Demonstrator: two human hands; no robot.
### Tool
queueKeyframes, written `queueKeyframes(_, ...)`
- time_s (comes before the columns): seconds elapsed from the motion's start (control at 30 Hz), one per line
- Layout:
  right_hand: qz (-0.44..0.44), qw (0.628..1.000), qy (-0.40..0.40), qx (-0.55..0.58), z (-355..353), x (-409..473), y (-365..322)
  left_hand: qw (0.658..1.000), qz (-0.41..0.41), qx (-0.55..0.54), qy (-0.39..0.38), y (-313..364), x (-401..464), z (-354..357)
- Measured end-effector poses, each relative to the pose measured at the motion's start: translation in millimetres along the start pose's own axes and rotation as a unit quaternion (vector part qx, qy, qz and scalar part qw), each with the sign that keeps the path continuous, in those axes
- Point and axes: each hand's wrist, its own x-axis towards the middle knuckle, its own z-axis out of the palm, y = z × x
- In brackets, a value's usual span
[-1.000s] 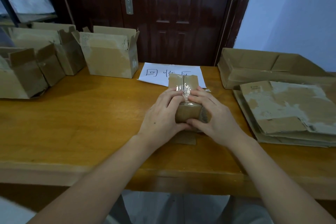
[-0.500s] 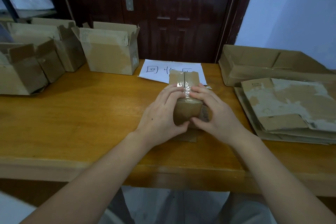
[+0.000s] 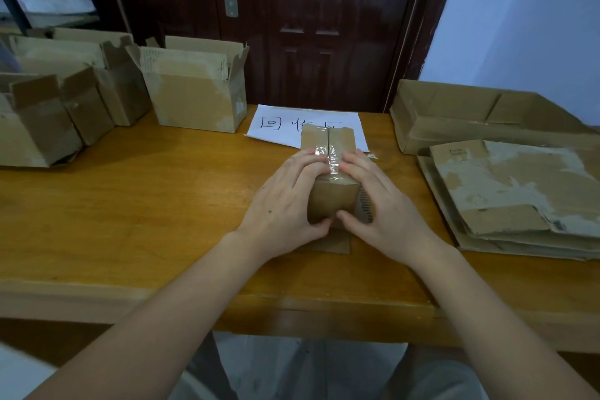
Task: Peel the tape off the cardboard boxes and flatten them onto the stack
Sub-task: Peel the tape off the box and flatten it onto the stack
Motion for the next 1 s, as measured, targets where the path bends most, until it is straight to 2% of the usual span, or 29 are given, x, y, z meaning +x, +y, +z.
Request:
queueKeyframes(0.1,-0.011,1.0,-0.01,0.004,-3.0,-2.2,-1.4,1.0,0.003,0.003,0.0,-0.1,0.5,-2.9)
queueKeyframes(0.2,-0.073,0.996,0.005,-0.055,-3.8,-2.9,-4.0,1.0,0.002,-0.002,0.002,0.6,0.3,-4.9)
queueKeyframes(0.3,-0.11,0.987,-0.013,-0.114,-3.8,-3.3,-6.4,1.0,0.002,-0.004,-0.002,1.7,0.1,-4.9)
queueKeyframes(0.5,-0.088,0.989,0.003,-0.12,0.7,-5.0,-14.4,1.0,0.005,0.005,-0.011,0.2,0.0,-3.7)
queueKeyframes(0.8,-0.014,0.998,0.033,0.056,10.8,-4.8,-22.9,0.999,0.024,0.004,-0.021,-1.5,2.9,-10.5)
queueKeyframes(1.0,0.009,0.993,0.031,0.112,6.5,-6.0,-22.9,0.992,0.025,-0.1,-0.079,-8.0,1.1,-23.6)
